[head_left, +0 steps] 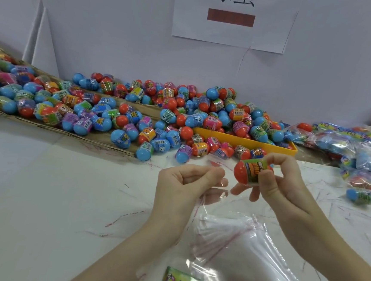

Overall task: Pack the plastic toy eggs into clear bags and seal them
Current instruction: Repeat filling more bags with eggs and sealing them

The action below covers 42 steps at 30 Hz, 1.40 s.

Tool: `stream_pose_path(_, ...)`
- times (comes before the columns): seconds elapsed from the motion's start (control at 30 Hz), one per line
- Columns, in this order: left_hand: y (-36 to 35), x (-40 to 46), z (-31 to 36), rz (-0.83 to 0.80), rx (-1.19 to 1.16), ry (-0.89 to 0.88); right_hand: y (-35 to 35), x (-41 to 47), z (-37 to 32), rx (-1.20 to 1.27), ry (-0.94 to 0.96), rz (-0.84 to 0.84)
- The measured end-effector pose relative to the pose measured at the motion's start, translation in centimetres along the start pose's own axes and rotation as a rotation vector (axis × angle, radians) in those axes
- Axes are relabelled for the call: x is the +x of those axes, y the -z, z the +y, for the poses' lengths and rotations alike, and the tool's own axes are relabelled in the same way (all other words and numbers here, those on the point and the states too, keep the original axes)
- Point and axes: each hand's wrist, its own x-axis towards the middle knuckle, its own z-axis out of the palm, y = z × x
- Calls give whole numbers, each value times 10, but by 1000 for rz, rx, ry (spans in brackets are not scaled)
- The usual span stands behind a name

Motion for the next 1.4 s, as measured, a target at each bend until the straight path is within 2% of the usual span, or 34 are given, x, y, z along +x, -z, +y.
stream_pose_path(0.2, -3, -3, 1, -7, 120, -41, 0, 4, 6, -45, -91, -28)
stream_pose_path(0.47, -5, -1, 5, -82, 12, 190, 3, 3, -14, 51, -187, -14)
stream_pose_path(0.73, -5, -1, 1, -128, -6, 257, 16, 7, -18, -296, -165, -214)
stream_pose_path(0.87, -4, 3, 2, -189, -52, 325, 20, 8, -18, -317, -85, -256)
stream_pose_path(1.03, 6, 2, -3, -432, 37, 260, 26, 10, -19, -189, -13, -243)
stream_pose_path(1.27, 2, -3, -7, -462, 231, 137, 31, 16, -17, -206, 7, -229)
stream_pose_path(1.4, 2, -4, -5, -492, 180, 135, 29, 21, -19, -242, -38, -207)
